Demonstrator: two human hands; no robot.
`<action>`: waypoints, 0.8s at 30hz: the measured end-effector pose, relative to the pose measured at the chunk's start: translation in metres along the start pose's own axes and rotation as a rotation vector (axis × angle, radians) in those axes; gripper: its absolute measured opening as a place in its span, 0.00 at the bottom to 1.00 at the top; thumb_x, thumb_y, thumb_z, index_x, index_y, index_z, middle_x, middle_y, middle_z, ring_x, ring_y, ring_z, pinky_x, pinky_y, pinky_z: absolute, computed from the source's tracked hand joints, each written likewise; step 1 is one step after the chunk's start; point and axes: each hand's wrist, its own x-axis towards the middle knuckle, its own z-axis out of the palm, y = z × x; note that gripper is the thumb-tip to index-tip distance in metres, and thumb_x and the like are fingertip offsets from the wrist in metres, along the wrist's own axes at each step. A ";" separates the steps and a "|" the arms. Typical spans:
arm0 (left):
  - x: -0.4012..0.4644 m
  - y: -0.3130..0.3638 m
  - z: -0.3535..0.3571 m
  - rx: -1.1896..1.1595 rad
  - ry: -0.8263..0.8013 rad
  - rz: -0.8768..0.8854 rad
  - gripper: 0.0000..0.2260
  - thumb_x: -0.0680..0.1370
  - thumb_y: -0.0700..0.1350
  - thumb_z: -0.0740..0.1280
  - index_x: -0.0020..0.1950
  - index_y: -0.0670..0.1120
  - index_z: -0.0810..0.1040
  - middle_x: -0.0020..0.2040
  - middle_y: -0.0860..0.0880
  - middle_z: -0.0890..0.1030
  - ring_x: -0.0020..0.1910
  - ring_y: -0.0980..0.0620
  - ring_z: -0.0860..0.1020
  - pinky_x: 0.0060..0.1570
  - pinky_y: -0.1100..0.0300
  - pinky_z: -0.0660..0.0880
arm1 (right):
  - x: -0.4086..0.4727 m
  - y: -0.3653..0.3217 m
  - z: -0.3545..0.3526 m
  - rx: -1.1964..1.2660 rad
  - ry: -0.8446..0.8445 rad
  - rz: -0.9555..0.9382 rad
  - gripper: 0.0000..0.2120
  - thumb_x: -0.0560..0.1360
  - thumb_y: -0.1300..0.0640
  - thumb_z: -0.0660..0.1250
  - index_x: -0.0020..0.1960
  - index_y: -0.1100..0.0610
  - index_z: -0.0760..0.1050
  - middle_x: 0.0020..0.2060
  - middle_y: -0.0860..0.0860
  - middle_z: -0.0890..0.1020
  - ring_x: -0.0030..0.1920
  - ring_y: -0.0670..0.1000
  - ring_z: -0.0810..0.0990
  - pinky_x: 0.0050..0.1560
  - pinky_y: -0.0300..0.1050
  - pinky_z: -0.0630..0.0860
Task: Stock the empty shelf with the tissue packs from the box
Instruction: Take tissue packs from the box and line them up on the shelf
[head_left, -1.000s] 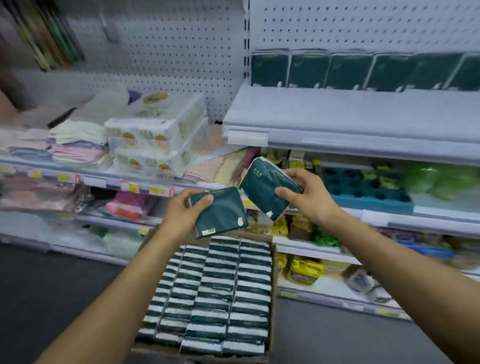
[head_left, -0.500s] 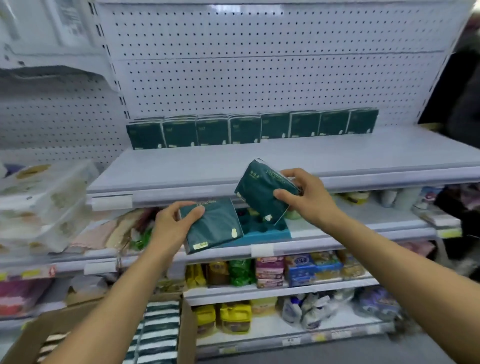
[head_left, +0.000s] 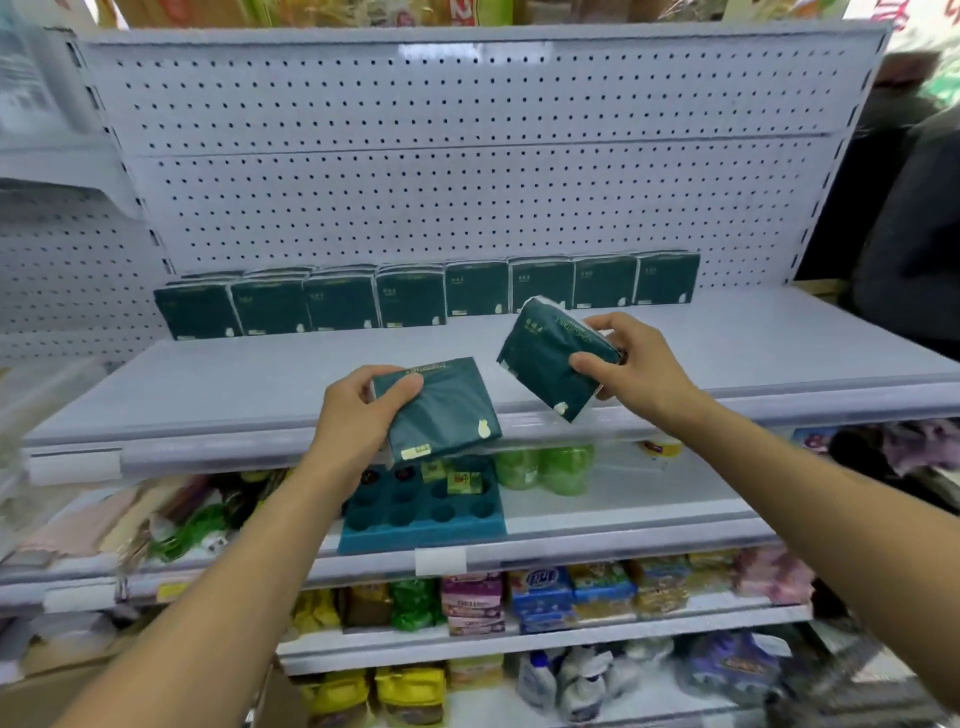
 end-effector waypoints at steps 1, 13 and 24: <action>0.008 0.002 0.001 0.011 0.010 0.006 0.09 0.74 0.54 0.74 0.51 0.53 0.82 0.55 0.40 0.81 0.50 0.43 0.82 0.44 0.48 0.82 | 0.009 0.003 0.002 -0.005 -0.013 -0.007 0.15 0.74 0.59 0.71 0.58 0.52 0.72 0.45 0.54 0.80 0.40 0.53 0.81 0.33 0.41 0.79; 0.134 -0.009 0.004 -0.006 0.038 -0.019 0.08 0.74 0.51 0.74 0.51 0.52 0.81 0.58 0.36 0.78 0.49 0.42 0.83 0.30 0.64 0.76 | 0.148 0.046 0.046 -0.278 -0.050 -0.121 0.13 0.73 0.57 0.73 0.53 0.54 0.72 0.49 0.46 0.78 0.50 0.48 0.75 0.48 0.39 0.68; 0.218 -0.019 0.003 -0.005 -0.072 -0.061 0.10 0.74 0.49 0.74 0.53 0.49 0.81 0.52 0.44 0.84 0.42 0.52 0.84 0.33 0.65 0.76 | 0.245 0.080 0.096 -0.536 0.027 -0.264 0.14 0.75 0.52 0.70 0.60 0.51 0.75 0.54 0.47 0.75 0.56 0.47 0.71 0.53 0.45 0.73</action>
